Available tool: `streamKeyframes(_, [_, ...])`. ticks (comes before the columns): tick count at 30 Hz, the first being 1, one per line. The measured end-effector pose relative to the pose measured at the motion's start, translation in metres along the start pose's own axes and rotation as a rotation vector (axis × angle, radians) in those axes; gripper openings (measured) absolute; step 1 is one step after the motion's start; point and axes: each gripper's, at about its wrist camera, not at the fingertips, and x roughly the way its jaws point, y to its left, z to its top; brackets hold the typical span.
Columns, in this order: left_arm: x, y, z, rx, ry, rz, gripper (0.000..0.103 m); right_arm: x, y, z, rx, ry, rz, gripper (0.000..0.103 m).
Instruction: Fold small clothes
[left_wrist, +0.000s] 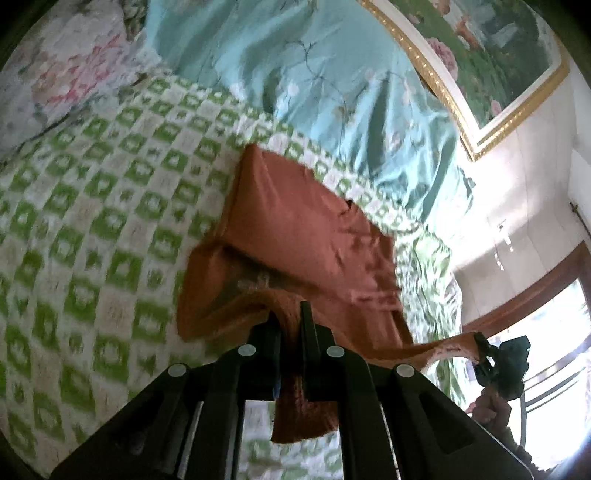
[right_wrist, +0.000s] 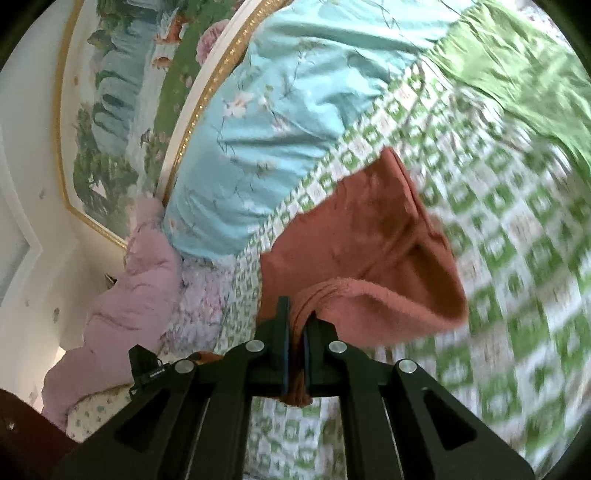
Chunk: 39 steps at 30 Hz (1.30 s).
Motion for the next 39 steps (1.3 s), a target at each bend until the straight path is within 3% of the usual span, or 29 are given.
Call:
streamKeyframes(9, [0.063,-0.017,0.066,0.024,-0.024,0.02,0.005,0.062,-0.016,0.065,-0.011,-0.023,-0.045,0.007])
streamKeyframes(20, [0.146,-0.01,0.136,0.022,-0.036,0.08,0.005,0.132,-0.057,0.147,0.018,-0.049,-0.108,0.006])
streamKeyframes(35, [0.25,0.055,0.164,-0.114,0.039,0.221,0.008,0.234,-0.134,0.185,0.084,0.138,-0.272,0.008])
streamKeyframes(39, [0.25,0.064,0.165,-0.166,0.052,0.198,0.013,0.241,-0.137,0.189,0.085,0.161,-0.286,0.008])
